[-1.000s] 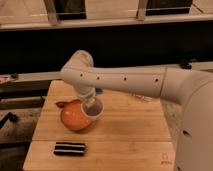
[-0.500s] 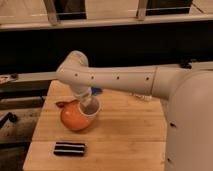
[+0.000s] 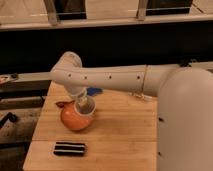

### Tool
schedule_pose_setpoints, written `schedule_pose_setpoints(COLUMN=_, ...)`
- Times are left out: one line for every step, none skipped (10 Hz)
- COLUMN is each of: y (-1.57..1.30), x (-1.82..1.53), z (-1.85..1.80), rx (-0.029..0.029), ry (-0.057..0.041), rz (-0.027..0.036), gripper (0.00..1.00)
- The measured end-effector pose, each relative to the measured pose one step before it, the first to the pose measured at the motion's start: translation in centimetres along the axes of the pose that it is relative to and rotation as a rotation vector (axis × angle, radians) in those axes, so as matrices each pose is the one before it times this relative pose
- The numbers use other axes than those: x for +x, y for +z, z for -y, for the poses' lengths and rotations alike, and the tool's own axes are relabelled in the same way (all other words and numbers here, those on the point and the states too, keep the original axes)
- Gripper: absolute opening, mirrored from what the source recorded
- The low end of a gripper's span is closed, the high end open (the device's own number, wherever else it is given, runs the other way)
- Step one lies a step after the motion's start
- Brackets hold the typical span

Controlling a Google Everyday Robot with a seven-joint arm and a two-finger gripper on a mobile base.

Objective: Place the ceramic cup in the ceramic bowl

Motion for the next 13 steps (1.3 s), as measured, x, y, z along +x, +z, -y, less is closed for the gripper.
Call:
schedule_pose_setpoints(y=0.079, x=-0.243, z=0.170, rx=0.00015, ry=-0.00112, rz=-0.00103, gripper=0.01)
schedule_pose_setpoints(y=0.186, x=-0.023, z=0.123, rx=-0.00026, ry=0.00175, rz=-0.00300, gripper=0.01)
schedule_pose_setpoints(y=0.202, x=-0.131, z=0.122, rx=-0.00006, ry=-0.00014, rz=-0.00099, gripper=0.01)
schedule_pose_setpoints(y=0.123, x=-0.044, z=0.133, rx=-0.00047, ry=0.00186, rz=-0.00196, gripper=0.01)
schedule_pose_setpoints(y=0.089, x=-0.083, z=0.177, rx=0.00040, ry=0.00171, rz=-0.00131, gripper=0.01)
schedule_pose_setpoints(y=0.002, x=-0.030, z=0.073, rx=0.00011, ry=0.00248, rz=-0.00269, gripper=0.01)
schedule_pose_setpoints(y=0.022, x=-0.077, z=0.018, rx=-0.00078, ry=0.00325, rz=-0.00110, gripper=0.01)
schedule_pose_setpoints(y=0.081, x=-0.064, z=0.021, rx=-0.00009, ry=0.00340, rz=-0.00142, gripper=0.01)
schedule_pose_setpoints(y=0.071, x=-0.093, z=0.059, rx=-0.00002, ry=0.00131, rz=-0.00081, gripper=0.01)
schedule_pose_setpoints(y=0.187, x=-0.117, z=0.154, rx=-0.00064, ry=0.00294, rz=-0.00181, gripper=0.01)
schedule_pose_setpoints(y=0.054, x=-0.046, z=0.052, rx=-0.00052, ry=0.00323, rz=0.00044, gripper=0.01)
schedule_pose_setpoints(y=0.023, x=-0.016, z=0.034, rx=-0.00030, ry=0.00265, rz=0.00000, gripper=0.01)
schedule_pose_setpoints(y=0.097, x=0.000, z=0.014, rx=-0.00103, ry=0.00390, rz=0.00016, gripper=0.01)
